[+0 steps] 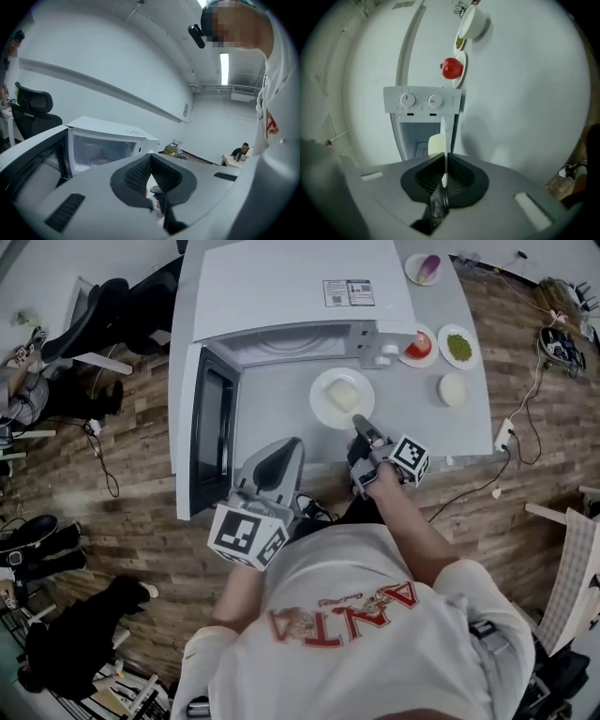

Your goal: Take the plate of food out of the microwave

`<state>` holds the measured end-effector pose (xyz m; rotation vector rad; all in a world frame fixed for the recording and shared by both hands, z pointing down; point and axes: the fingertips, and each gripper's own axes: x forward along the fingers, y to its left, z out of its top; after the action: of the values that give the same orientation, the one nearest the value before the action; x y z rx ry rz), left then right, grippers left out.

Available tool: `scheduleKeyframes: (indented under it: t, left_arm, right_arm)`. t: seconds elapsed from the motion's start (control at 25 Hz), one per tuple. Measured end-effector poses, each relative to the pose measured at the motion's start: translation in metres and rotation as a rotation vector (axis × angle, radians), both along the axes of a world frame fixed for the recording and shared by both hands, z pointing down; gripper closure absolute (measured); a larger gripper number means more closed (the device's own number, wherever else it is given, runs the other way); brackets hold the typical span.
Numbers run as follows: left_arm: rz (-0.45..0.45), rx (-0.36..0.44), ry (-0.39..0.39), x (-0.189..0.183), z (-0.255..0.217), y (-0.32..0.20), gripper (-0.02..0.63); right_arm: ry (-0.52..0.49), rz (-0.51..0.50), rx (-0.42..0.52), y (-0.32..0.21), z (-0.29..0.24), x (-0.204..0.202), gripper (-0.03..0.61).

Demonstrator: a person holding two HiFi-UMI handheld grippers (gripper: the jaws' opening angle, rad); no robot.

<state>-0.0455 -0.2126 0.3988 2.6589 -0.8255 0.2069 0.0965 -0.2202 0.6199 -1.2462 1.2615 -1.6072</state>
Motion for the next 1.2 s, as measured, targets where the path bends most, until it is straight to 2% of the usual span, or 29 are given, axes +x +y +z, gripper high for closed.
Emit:
scheduleKeyframes:
  t: [0.28, 0.52, 0.84, 1.2]
  left_arm:
    - [0.145, 0.002, -0.003, 0.039, 0.002, 0.019, 0.604]
    - [0.224, 0.000, -0.015, 0.065, 0.002, 0.029, 0.604]
    - [0.235, -0.015, -0.029, 0.073, 0.005, 0.029, 0.604]
    - [0.215, -0.024, -0.014, 0.070, 0.010, 0.020, 0.604]
  right_arm:
    - [0.025, 0.168, -0.042, 0.052, 0.020, 0.059, 0.561]
    - [0.041, 0.273, -0.070, 0.075, 0.036, 0.102, 0.561]
    - [0.052, 0.341, -0.113, 0.082, 0.050, 0.137, 0.560]
    - [0.071, 0.331, -0.151, 0.084, 0.057, 0.141, 0.560]
